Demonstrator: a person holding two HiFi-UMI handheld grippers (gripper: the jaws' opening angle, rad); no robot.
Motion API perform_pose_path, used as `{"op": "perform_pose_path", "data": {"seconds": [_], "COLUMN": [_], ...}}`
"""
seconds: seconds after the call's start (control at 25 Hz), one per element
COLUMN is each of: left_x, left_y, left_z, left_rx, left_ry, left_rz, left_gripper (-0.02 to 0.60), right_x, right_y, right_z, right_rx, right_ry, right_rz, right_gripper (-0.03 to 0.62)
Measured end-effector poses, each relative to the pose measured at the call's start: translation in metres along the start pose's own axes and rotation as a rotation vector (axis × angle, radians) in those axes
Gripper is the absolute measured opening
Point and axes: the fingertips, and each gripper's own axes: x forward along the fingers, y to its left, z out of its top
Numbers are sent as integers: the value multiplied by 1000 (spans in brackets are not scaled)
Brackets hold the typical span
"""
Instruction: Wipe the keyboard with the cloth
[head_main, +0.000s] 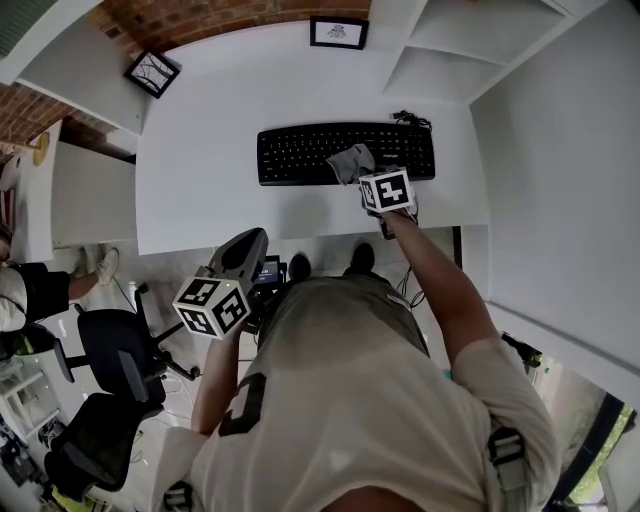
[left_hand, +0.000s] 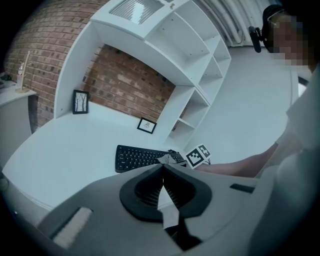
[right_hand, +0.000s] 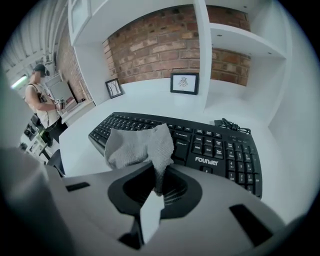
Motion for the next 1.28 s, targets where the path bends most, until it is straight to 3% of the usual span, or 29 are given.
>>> {"op": "perform_pose_path", "data": {"seconds": [0.32,0.56,0.76,0.96,1.16,1.28], "left_x": [23,37,47,58,60,60], "left_y": [-24,-36,-44,-50,-55,-55], "left_z": [1,7,10,7,9,12], "left_rx": [23,49,44,46,46,52], "left_ry": [21,31,18,26,19,25], "left_rz": [-40,-57,-66,-69,-58,-45], "left_gripper": [5,5,5,5,5,5], "right_x": [-13,-20,-25,-27,-33,-37], "right_y": [-30,-45,-63,-76,-91,-105], "right_z": [-6,-16,-19,-23,-29,-31], "right_rx": [-343,-410,-540,-549,-625,-603], "right_ry": [12,24,30,30,32,26], "right_rz": [-124,-155,-196,-205,-231,-249], "right_gripper": [15,15,15,15,15,15]}}
